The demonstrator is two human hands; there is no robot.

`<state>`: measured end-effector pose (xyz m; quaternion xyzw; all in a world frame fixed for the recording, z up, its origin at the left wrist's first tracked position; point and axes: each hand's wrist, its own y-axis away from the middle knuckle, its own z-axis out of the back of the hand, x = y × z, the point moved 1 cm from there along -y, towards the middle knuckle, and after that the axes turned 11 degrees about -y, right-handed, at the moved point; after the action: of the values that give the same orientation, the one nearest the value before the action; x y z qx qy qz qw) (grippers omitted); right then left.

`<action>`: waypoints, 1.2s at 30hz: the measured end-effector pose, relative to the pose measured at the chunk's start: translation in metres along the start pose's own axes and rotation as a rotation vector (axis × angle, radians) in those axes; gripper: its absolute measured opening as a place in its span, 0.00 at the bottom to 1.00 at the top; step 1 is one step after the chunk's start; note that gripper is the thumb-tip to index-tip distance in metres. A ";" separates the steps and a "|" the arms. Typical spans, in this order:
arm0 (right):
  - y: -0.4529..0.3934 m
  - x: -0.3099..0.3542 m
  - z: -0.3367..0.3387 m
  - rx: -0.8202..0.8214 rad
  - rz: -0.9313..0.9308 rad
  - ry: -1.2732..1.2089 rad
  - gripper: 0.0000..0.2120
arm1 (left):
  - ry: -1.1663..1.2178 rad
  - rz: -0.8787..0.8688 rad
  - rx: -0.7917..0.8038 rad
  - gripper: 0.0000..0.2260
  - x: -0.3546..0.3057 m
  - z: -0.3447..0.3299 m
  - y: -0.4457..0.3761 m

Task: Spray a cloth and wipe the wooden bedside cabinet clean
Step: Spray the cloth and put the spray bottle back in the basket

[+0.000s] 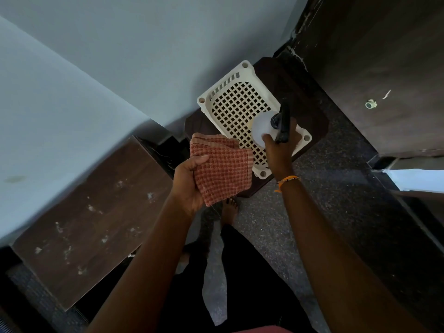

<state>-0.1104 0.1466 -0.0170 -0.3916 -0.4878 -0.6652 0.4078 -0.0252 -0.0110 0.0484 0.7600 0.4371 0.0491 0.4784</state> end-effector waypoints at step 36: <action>-0.036 -0.015 0.003 0.211 0.138 0.075 0.20 | 0.034 -0.046 -0.146 0.13 -0.010 0.022 -0.003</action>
<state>-0.1382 0.1589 -0.0421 -0.3538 -0.5114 -0.5948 0.5094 -0.0226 -0.0326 0.0373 0.7121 0.4575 0.0827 0.5260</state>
